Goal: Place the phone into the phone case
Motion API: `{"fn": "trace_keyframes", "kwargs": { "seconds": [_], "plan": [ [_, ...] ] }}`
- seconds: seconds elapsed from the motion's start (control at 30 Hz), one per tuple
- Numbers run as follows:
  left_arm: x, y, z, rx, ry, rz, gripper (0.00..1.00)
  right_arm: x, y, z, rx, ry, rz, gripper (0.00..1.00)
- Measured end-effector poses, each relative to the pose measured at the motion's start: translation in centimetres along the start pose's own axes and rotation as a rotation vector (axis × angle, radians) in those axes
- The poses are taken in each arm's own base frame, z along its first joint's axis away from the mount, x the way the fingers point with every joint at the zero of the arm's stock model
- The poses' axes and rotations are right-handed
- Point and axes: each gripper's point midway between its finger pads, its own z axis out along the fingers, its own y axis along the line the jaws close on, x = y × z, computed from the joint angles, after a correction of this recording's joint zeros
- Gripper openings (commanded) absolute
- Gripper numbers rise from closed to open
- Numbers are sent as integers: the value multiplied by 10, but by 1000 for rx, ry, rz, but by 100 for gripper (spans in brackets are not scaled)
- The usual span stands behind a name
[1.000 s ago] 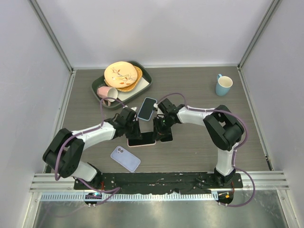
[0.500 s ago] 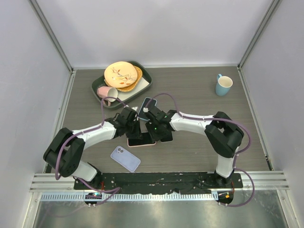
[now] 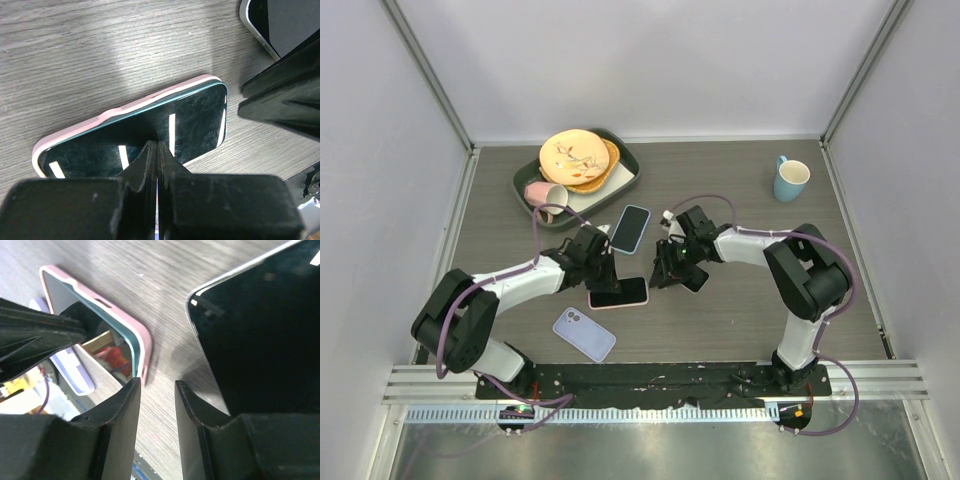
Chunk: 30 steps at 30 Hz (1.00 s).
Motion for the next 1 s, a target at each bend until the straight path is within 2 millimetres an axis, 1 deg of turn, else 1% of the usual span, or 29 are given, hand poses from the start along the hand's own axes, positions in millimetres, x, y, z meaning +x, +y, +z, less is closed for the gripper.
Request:
{"fn": "trace_keyframes", "kwargs": {
  "seconds": [0.1, 0.23, 0.53, 0.63, 0.7, 0.83, 1.0],
  "plan": [
    [0, 0, 0, 0, 0, 0, 0, 4, 11, 7, -79, 24, 9, 40],
    [0, 0, 0, 0, 0, 0, 0, 8, 19, 13, -150, 52, 25, 39],
    [0, 0, 0, 0, 0, 1, 0, 5, 25, 21, -211, 67, 73, 38],
    [0, 0, 0, -1, 1, 2, 0, 4, 24, 22, -222, 78, 101, 35],
    [0, 0, 0, -2, 3, 3, 0, 4, 24, 22, -227, 87, 114, 30],
    [-1, 0, 0, -7, 9, 3, 0, 4, 21, 24, -226, 101, 141, 27],
    [-2, -2, 2, -11, 19, 2, 0, 4, 20, 25, -234, 123, 170, 18]
  ]
}}
